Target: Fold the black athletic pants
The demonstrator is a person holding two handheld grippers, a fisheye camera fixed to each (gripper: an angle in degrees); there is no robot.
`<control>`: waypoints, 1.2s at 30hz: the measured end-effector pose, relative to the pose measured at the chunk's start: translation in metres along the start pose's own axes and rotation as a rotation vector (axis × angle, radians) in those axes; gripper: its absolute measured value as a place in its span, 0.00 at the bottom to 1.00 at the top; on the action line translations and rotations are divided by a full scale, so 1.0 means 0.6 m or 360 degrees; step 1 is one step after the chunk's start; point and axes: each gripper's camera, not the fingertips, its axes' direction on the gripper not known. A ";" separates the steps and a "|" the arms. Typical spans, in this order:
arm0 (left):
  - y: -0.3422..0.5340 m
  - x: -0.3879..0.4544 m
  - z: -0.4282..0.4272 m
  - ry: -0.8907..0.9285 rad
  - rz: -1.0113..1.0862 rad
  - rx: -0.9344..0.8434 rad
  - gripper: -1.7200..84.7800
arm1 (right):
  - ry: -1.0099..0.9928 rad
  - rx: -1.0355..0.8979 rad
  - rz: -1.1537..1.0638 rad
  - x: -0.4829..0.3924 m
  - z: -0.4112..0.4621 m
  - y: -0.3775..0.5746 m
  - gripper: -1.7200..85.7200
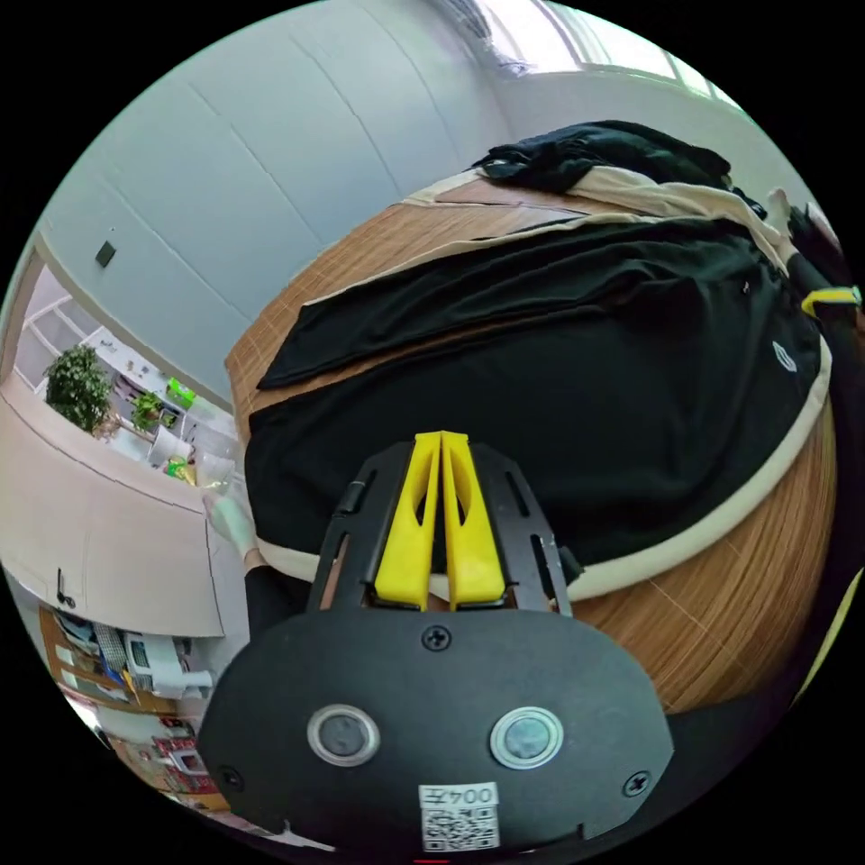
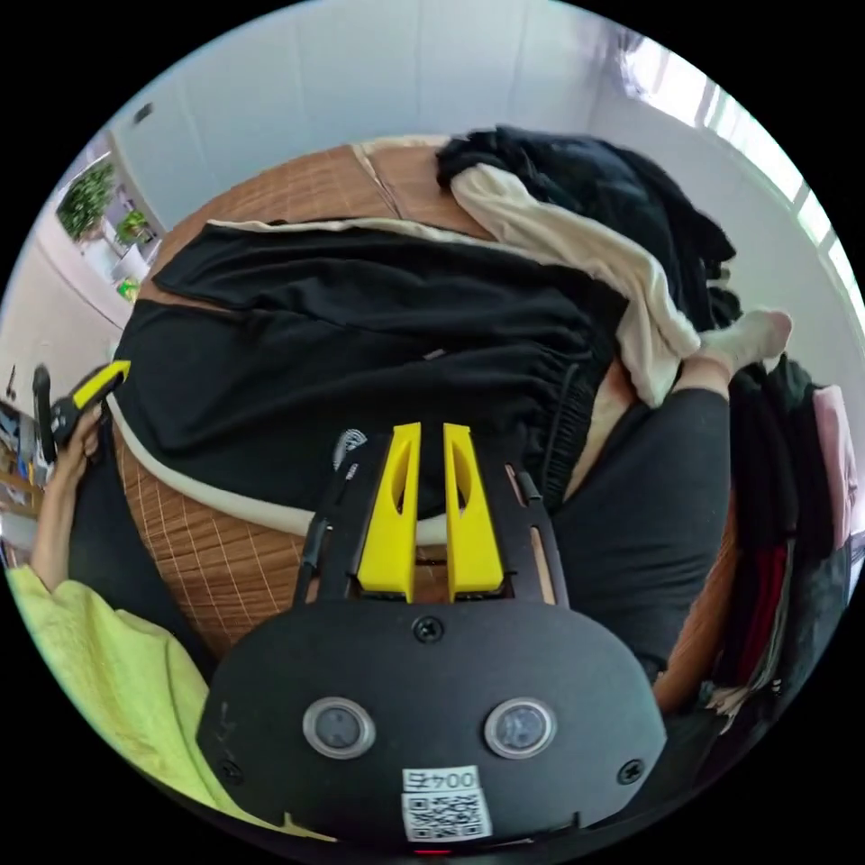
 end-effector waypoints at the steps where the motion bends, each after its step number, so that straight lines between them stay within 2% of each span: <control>1: -0.008 0.020 -0.002 0.0011 0.0064 -0.0005 0.03 | -0.0056 -0.0080 0.0037 0.024 0.007 -0.014 0.09; 6: -0.022 0.050 0.039 0.0165 0.0090 -0.0138 0.03 | -0.0228 -0.0450 0.0094 0.025 0.083 -0.065 0.15; 8: -0.013 0.057 0.056 0.0218 0.0133 -0.0200 0.03 | -0.0209 -0.0428 0.0248 0.022 0.074 -0.053 0.16; 13: 0.012 0.032 0.057 0.0281 0.0232 -0.0138 0.03 | -0.0281 -0.0429 0.0568 0.032 0.043 0.026 0.15; 15: 0.009 0.005 0.057 0.0328 0.0204 -0.0130 0.03 | -0.0309 -0.0292 0.0654 0.030 0.012 0.042 0.13; 17: 0.002 -0.028 0.057 0.0346 0.0180 -0.0088 0.03 | -0.0236 0.0030 0.0514 -0.007 -0.043 0.043 0.09; 19: -0.009 -0.073 0.075 0.0287 0.0195 -0.0093 0.03 | -0.0173 0.0204 0.0288 -0.053 -0.067 0.019 0.07; 23: 0.002 -0.129 0.131 0.0174 0.0235 -0.0164 0.03 | -0.0129 0.0347 -0.0172 -0.153 -0.065 -0.103 0.05; 28: 0.055 -0.200 0.165 0.0386 -0.0004 -0.0098 0.03 | -0.0140 0.0329 -0.0341 -0.222 -0.008 -0.273 0.02; 36: 0.076 -0.271 0.202 0.0610 -0.0072 -0.0112 0.03 | -0.0180 0.0208 -0.0515 -0.315 0.084 -0.444 0.02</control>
